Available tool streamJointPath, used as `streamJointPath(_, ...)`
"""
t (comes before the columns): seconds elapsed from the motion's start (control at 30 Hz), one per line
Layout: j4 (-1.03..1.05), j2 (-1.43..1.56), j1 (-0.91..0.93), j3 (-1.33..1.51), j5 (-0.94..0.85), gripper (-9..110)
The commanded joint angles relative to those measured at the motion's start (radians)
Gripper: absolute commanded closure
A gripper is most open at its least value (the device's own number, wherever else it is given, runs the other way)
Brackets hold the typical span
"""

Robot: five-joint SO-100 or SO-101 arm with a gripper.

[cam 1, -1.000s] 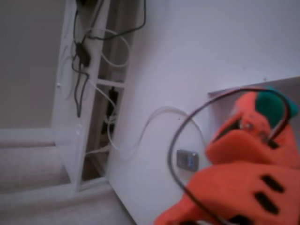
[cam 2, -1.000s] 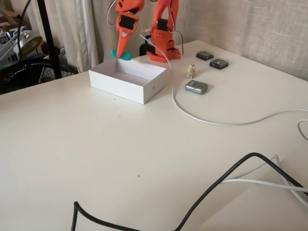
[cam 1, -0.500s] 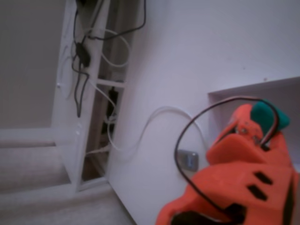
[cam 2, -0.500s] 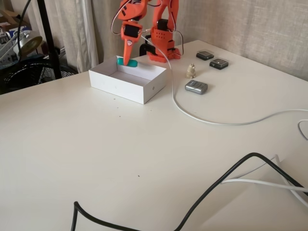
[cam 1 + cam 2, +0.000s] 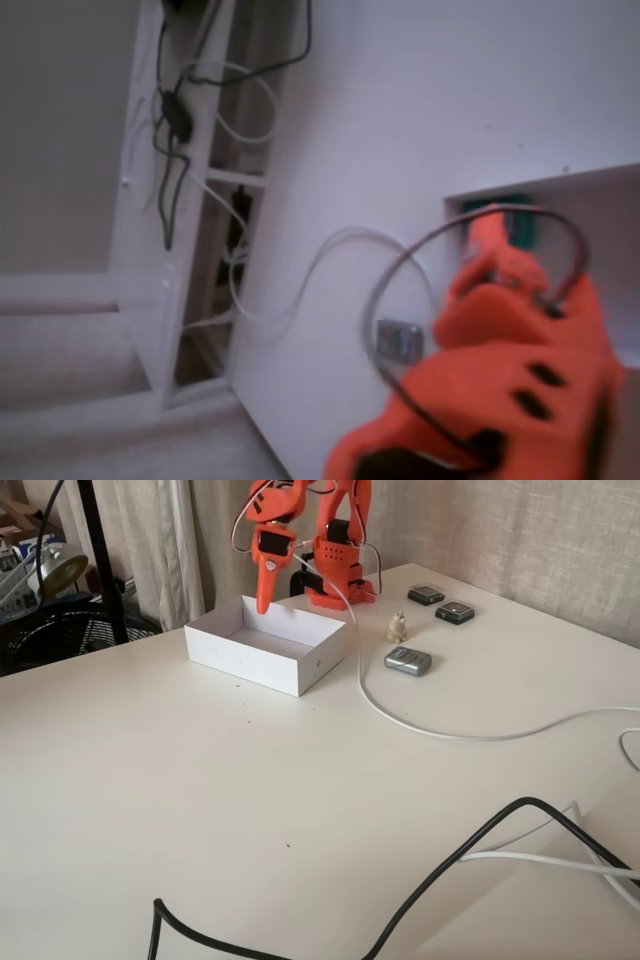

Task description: Grasp the green cube and put it in the bin.

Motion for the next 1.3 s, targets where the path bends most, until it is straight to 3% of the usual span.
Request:
streamJointPath(0.0, -0.041, 0.100, -0.114, 0.000, 0.031, 70)
streamJointPath(0.4, -0.548, 0.491, -0.808, 0.103, 0.394, 72)
streamJointPath(0.53, -0.578, 0.647, -1.019, 0.170, 0.436, 73)
streamJointPath(0.8, -0.253, 0.881, -1.272, 0.336, 0.497, 73)
streamJointPath(1.13, 0.172, 1.224, -1.296, 0.707, 0.483, 73)
streamJointPath(1.27, 0.233, 1.292, -1.272, 0.790, 0.477, 74)
